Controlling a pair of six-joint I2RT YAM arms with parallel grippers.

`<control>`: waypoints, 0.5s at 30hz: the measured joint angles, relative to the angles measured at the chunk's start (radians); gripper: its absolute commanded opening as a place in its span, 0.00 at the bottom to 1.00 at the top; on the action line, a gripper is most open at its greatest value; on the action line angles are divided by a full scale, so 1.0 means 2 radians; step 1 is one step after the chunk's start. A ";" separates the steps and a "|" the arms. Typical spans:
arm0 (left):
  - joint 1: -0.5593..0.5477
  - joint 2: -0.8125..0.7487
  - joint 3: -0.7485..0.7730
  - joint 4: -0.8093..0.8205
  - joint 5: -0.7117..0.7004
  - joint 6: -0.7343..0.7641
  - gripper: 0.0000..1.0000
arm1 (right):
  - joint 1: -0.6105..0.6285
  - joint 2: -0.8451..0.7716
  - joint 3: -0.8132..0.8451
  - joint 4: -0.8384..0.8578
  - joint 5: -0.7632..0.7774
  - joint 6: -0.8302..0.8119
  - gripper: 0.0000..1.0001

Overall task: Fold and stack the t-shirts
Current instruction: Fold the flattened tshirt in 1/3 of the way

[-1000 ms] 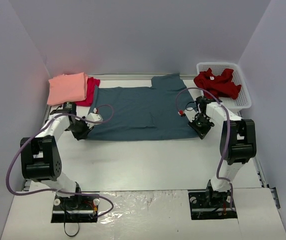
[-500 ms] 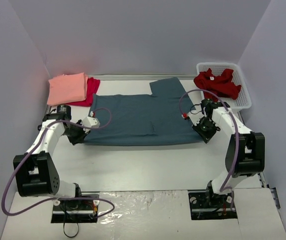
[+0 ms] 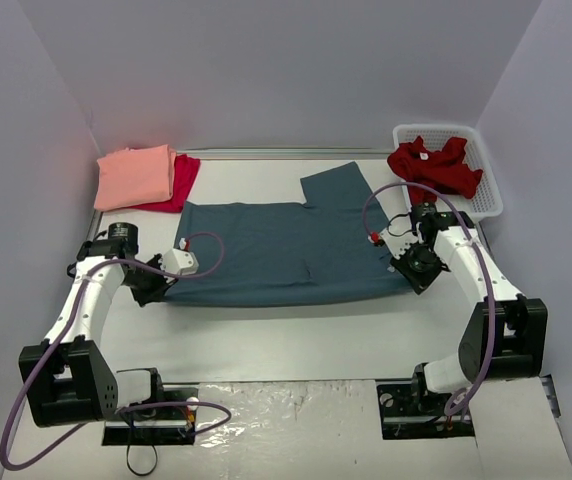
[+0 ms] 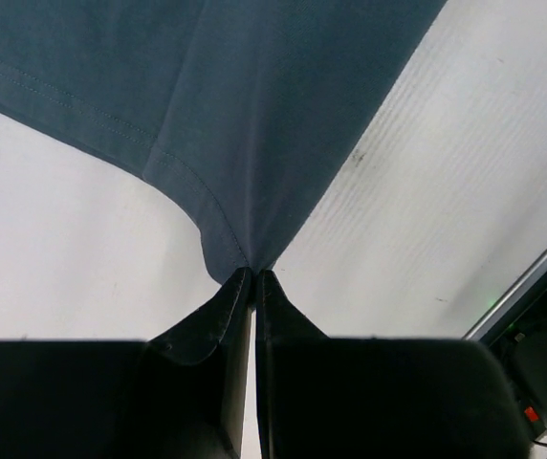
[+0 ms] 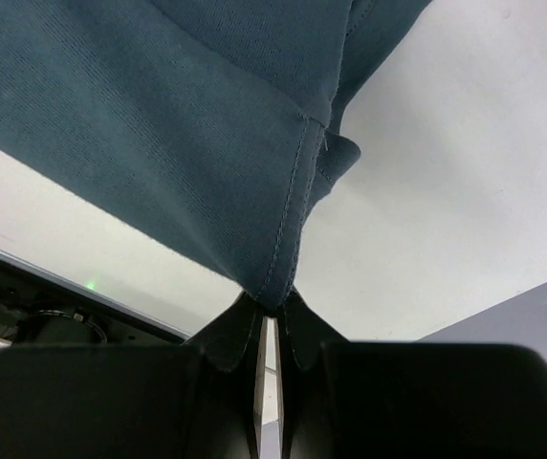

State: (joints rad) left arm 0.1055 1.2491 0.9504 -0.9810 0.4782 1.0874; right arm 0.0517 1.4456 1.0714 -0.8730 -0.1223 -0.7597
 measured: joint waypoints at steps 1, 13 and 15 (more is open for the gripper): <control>0.000 -0.004 -0.002 -0.005 0.000 0.002 0.02 | 0.000 -0.004 -0.002 -0.004 -0.001 0.000 0.00; 0.000 -0.035 -0.017 -0.048 0.000 0.022 0.02 | 0.000 -0.047 -0.025 -0.030 -0.006 -0.001 0.00; 0.000 -0.040 -0.017 -0.053 0.000 0.024 0.02 | 0.000 -0.054 -0.025 -0.034 -0.007 -0.001 0.00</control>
State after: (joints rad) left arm 0.1062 1.1694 0.9173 -1.0878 0.4786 1.1362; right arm 0.0517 1.3369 1.0206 -0.9401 -0.1356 -0.7616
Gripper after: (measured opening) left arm 0.034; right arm 0.012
